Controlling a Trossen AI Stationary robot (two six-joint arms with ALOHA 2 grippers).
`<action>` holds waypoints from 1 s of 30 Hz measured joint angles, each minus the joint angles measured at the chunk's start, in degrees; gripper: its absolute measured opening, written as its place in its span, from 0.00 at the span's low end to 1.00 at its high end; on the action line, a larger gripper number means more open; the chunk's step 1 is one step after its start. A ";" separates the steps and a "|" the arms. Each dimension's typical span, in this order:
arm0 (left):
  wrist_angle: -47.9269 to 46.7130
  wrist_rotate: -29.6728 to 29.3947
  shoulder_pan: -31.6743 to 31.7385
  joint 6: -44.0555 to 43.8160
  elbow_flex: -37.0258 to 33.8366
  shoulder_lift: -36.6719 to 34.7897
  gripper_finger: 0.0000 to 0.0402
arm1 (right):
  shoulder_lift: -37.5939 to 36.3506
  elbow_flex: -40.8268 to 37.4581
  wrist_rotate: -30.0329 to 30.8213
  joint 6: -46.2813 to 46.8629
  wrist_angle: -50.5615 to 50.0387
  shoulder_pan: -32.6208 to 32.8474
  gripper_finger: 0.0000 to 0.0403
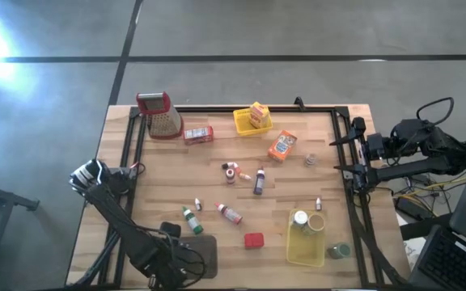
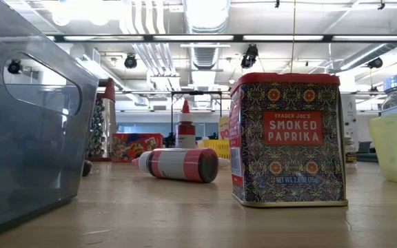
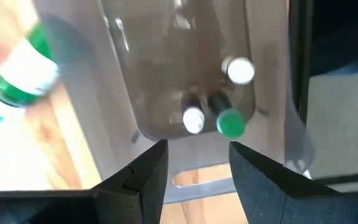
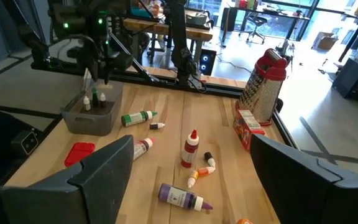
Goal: Pick & Place Kitchen Items
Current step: Put the red cereal box into the top yellow bin
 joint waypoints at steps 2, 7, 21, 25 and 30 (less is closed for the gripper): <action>-0.44 -2.20 0.15 -0.09 1.87 0.00 0.43 | 0.01 0.00 -0.02 0.08 0.00 -0.01 0.81; -1.70 -10.73 0.25 -0.07 6.55 0.00 0.43 | 0.00 0.00 0.01 0.01 0.01 0.00 0.86; -1.17 -49.69 1.49 7.64 16.36 -0.04 0.43 | 0.00 0.00 0.01 -0.01 -0.01 -0.02 0.87; -0.91 -49.27 4.22 9.58 16.94 -0.07 0.43 | 0.00 0.00 0.01 0.22 -0.01 -0.01 0.83; -0.86 -40.42 10.18 15.66 17.05 -0.42 0.40 | 0.01 0.00 0.00 0.26 -0.01 -0.02 0.79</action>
